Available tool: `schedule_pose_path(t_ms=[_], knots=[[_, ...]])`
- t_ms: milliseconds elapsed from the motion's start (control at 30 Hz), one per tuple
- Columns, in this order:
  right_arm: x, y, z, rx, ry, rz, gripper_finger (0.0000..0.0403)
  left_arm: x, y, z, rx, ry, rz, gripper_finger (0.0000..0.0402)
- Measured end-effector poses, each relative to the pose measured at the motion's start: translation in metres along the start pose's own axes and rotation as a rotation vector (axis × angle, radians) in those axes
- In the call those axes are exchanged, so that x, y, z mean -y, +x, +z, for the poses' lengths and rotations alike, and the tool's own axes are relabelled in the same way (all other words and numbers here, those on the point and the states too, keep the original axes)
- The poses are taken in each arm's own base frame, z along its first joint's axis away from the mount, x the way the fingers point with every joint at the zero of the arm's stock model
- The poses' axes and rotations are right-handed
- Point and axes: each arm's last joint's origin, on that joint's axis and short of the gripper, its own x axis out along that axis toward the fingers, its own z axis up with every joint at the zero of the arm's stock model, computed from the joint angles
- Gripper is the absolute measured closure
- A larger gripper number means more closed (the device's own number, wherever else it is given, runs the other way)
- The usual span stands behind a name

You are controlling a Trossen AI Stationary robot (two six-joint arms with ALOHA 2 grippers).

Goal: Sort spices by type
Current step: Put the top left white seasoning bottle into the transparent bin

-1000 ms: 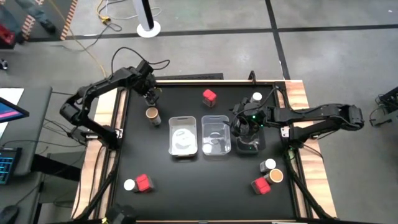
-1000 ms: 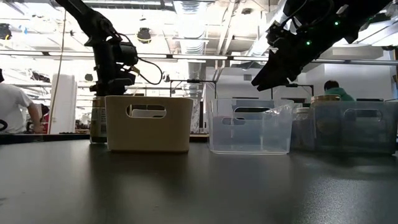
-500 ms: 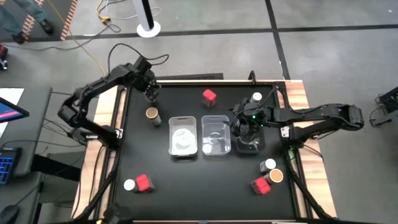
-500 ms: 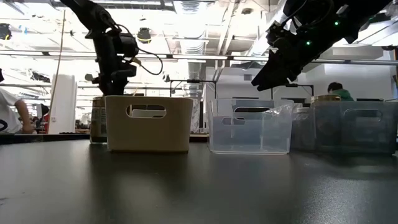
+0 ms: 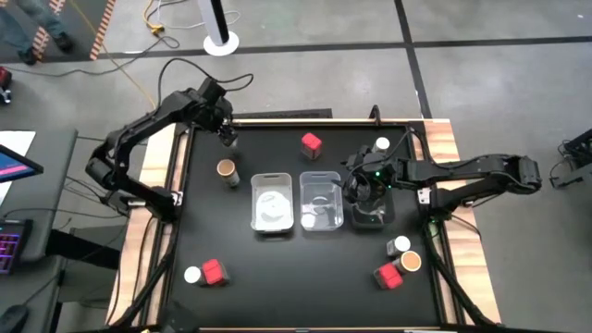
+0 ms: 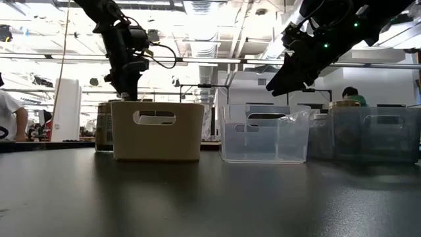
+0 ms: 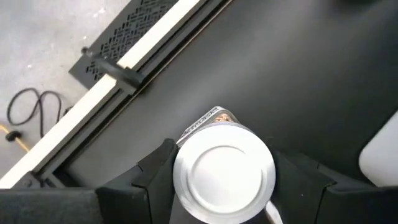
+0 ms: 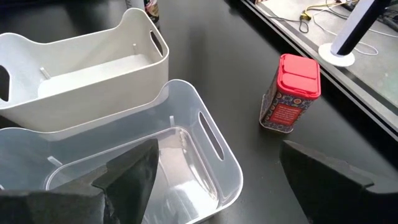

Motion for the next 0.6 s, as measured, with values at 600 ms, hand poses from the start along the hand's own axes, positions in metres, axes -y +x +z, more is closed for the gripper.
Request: schedule_pose_path(t_ms=[600], knots=[[0.0, 0.0, 0.0, 0.0, 0.006, -0.001, 0.004, 0.014, 0.0, 0.003, 0.016, 0.033, -0.061, 0.0197]])
